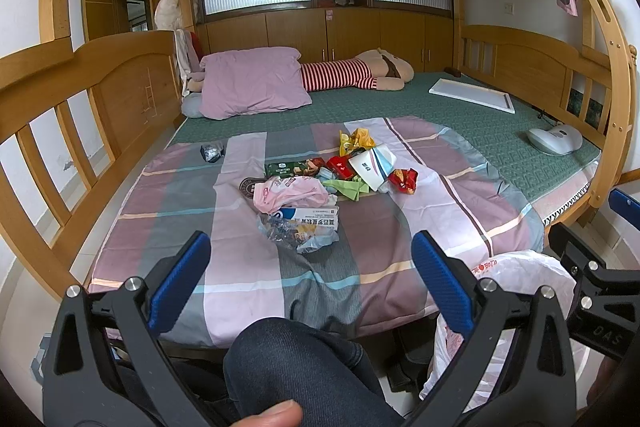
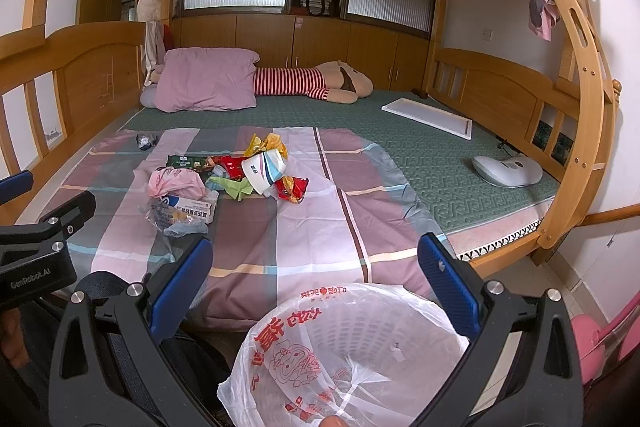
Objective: Collect trash
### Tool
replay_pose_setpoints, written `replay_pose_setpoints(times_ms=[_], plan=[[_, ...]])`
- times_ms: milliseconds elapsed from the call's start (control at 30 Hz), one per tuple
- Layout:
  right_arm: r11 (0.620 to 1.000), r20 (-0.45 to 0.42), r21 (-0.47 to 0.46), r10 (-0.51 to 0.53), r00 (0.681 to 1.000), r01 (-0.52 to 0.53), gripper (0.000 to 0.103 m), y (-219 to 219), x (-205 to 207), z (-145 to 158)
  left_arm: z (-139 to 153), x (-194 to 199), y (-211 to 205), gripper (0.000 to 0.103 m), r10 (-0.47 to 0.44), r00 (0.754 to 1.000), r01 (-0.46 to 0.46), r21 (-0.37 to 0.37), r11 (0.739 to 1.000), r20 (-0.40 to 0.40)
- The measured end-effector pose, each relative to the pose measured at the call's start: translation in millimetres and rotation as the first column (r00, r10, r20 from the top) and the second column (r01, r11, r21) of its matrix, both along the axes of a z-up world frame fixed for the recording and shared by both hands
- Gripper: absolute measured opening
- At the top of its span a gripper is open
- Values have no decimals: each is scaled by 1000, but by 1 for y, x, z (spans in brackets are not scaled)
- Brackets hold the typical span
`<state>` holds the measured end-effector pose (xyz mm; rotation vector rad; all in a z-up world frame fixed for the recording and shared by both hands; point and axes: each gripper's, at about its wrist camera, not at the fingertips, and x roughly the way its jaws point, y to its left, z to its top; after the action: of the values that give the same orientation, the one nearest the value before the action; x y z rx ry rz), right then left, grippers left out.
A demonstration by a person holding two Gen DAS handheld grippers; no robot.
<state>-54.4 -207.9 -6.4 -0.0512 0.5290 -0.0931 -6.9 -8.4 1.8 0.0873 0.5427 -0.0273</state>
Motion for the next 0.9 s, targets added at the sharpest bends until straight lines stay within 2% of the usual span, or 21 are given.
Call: replay_pose_setpoints(times_ms=[433, 500, 900], plan=[[1000, -4, -1, 0, 1000, 0, 100, 1, 1, 0, 0, 0, -1, 100, 1, 1000, -1, 1, 1000, -2], [1000, -5, 1, 0, 1000, 0, 100, -4, -1, -9, 0, 0, 0, 100, 0, 1000, 0, 1, 1000, -2], [1000, -10, -1, -2, 1000, 2, 100, -5, -3, -17, -9, -3, -1, 100, -2, 1000, 2, 5, 1000, -7]])
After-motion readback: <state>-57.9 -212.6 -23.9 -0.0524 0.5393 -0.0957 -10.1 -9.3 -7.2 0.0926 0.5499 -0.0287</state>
